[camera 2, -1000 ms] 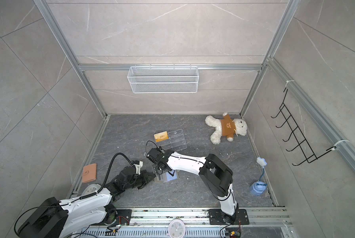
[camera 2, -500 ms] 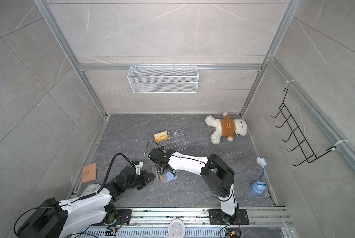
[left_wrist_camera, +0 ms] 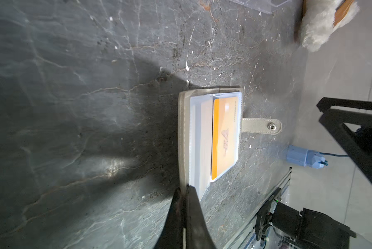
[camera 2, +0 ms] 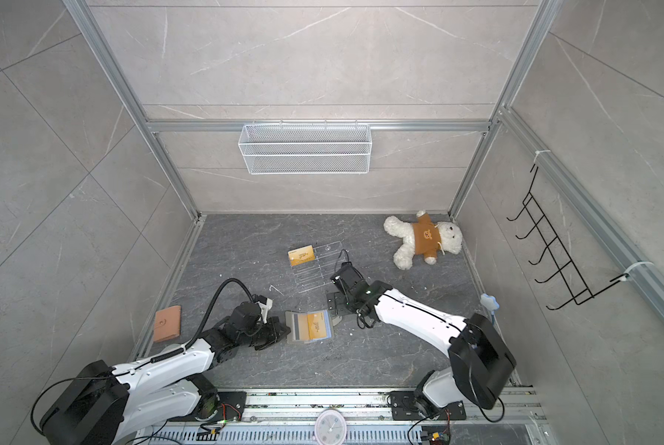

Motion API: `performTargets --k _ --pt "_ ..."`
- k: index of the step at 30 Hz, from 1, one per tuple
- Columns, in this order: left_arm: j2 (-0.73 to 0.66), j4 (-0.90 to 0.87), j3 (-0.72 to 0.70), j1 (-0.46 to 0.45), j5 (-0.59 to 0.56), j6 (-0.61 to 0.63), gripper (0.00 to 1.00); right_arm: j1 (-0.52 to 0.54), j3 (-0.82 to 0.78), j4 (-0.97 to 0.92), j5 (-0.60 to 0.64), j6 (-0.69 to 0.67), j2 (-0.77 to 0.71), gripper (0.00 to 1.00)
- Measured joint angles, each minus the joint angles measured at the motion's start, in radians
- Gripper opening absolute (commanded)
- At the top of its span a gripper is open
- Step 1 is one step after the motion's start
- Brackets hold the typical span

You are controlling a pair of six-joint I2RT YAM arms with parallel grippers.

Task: Take the credit cards out of the card holder
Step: Flip over the card slot on the card holder, then take out the credit card from the card slot.

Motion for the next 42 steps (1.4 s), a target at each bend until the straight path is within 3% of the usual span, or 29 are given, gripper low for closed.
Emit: performTargets --k 2,4,8,10,14,19,28,34,42 --pt "0.012 -0.042 0.027 0.007 -0.005 0.035 0.18 -0.032 -0.029 0.049 -0.070 -0.011 -0.032 0.98" --pt "0.017 -0.090 0.048 0.016 -0.021 0.064 0.33 -0.046 -0.052 0.101 -0.144 -0.016 -0.048 0.85" --pt "-0.004 -0.222 0.095 0.024 -0.072 0.105 0.44 -0.056 -0.076 0.170 -0.270 -0.012 -0.050 0.50" --pt "-0.052 -0.319 0.137 0.027 -0.107 0.113 0.48 -0.060 -0.088 0.203 -0.318 -0.002 -0.048 0.25" --pt "-0.182 -0.443 0.227 0.028 -0.153 0.122 0.53 -0.064 -0.115 0.269 -0.404 0.026 -0.026 0.00" --pt "-0.199 -0.286 0.185 0.025 -0.058 0.045 0.48 -0.065 -0.128 0.352 -0.494 0.048 0.062 0.00" --pt "0.056 0.101 -0.019 -0.039 0.058 -0.187 0.46 -0.065 -0.164 0.456 -0.535 0.085 0.172 0.00" --pt "0.146 0.306 -0.040 -0.052 0.063 -0.283 0.42 -0.063 -0.190 0.493 -0.534 0.096 0.218 0.00" --pt "0.214 0.410 -0.040 -0.058 0.058 -0.328 0.39 -0.055 -0.196 0.528 -0.530 0.097 0.253 0.00"
